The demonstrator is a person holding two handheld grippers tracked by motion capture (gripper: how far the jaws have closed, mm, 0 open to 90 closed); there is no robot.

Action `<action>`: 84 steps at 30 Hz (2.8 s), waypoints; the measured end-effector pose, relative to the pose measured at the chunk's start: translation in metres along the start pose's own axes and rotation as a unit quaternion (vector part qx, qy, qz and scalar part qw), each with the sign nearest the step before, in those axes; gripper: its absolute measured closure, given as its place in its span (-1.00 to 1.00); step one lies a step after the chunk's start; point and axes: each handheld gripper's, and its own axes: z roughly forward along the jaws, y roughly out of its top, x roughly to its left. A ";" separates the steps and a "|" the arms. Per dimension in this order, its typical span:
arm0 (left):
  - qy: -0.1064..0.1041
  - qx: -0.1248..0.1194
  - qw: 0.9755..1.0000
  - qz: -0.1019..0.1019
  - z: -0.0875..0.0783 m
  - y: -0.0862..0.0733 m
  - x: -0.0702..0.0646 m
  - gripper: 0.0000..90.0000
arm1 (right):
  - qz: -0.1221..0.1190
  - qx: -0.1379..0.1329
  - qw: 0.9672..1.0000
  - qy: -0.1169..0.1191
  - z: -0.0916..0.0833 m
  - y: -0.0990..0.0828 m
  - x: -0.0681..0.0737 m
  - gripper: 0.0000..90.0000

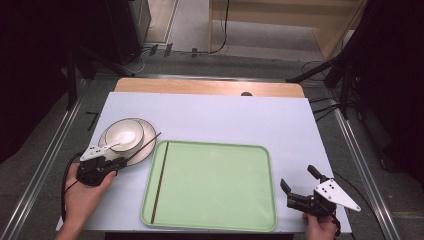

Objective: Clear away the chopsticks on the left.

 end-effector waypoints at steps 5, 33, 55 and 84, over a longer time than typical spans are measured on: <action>-0.024 0.007 1.000 0.000 -0.002 0.002 -0.001 0.89 | 0.002 0.000 1.000 -0.001 -0.001 0.000 0.000 -1.00; -0.142 0.010 0.990 0.027 0.031 0.003 -0.124 0.90 | 0.000 0.000 1.000 0.001 0.000 0.000 0.000 -1.00; -0.138 0.034 0.989 0.038 0.056 0.002 -0.147 0.80 | 0.000 -0.001 1.000 0.001 0.000 0.000 -0.001 -1.00; -0.087 0.048 0.994 0.035 0.082 0.022 -0.136 1.00 | 0.002 0.001 1.000 0.001 0.001 -0.001 -0.002 -1.00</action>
